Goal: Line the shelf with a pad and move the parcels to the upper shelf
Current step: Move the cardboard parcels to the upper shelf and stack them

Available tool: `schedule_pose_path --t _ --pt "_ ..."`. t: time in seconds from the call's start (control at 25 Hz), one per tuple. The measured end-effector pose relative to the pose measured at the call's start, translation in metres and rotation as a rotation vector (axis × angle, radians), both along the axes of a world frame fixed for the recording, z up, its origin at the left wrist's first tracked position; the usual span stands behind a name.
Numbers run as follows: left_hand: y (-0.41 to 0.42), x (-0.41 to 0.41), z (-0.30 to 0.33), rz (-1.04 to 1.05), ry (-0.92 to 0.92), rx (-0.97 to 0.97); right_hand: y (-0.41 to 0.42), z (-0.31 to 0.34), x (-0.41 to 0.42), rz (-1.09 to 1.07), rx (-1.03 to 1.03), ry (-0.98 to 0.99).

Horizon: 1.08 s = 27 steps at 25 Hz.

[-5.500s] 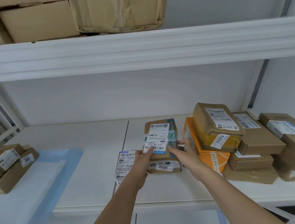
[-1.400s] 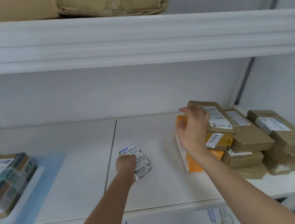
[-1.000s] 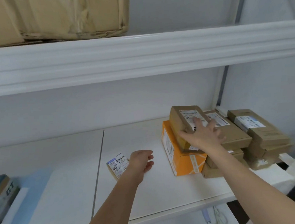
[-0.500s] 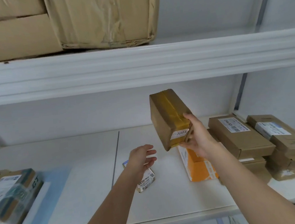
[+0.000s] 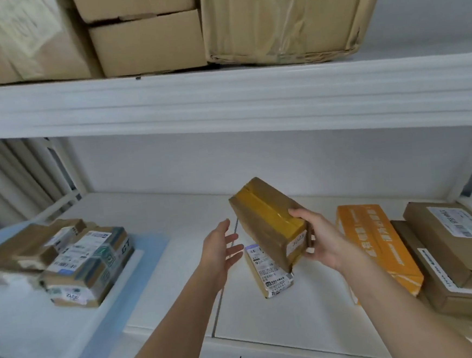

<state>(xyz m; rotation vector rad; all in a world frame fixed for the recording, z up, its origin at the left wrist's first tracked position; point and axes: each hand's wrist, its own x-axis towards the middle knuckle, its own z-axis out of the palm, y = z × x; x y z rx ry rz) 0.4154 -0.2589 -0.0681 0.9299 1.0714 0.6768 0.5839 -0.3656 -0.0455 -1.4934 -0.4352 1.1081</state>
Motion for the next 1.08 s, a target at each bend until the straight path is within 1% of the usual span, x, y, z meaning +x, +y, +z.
schedule_pose_path --t 0.16,0.36,0.48,0.6,0.72,0.8,0.92,0.96,1.08 --pt "0.012 -0.044 0.004 0.062 -0.011 -0.008 0.021 -0.005 -0.025 0.196 -0.018 -0.05" --pt "0.041 -0.101 0.012 0.056 -0.081 -0.071 0.051 0.001 -0.065 0.421 0.07 -0.127" --pt "0.059 -0.131 0.021 0.087 -0.17 -0.159 0.074 0.008 -0.089 0.495 0.154 -0.207" --pt "0.086 -0.17 0.024 0.121 -0.3 -0.249 0.106 0.015 -0.127 0.452 0.244 -0.184" --pt "0.115 -0.213 0.028 0.176 -0.356 -0.221 0.146 0.024 -0.176 0.314 0.322 -0.023" --pt "0.127 -0.238 0.034 0.231 -0.416 -0.172 0.172 0.029 -0.207 0.217 0.352 0.021" --pt "0.149 -0.289 0.036 0.27 -0.476 -0.097 0.215 0.033 -0.257 0.11 0.274 0.017" --pt "0.157 -0.307 0.034 0.277 -0.496 -0.082 0.228 0.031 -0.271 0.121 0.213 0.003" --pt "0.174 -0.352 0.028 0.299 -0.521 -0.04 0.252 0.027 -0.305 0.273 -0.009 -0.016"
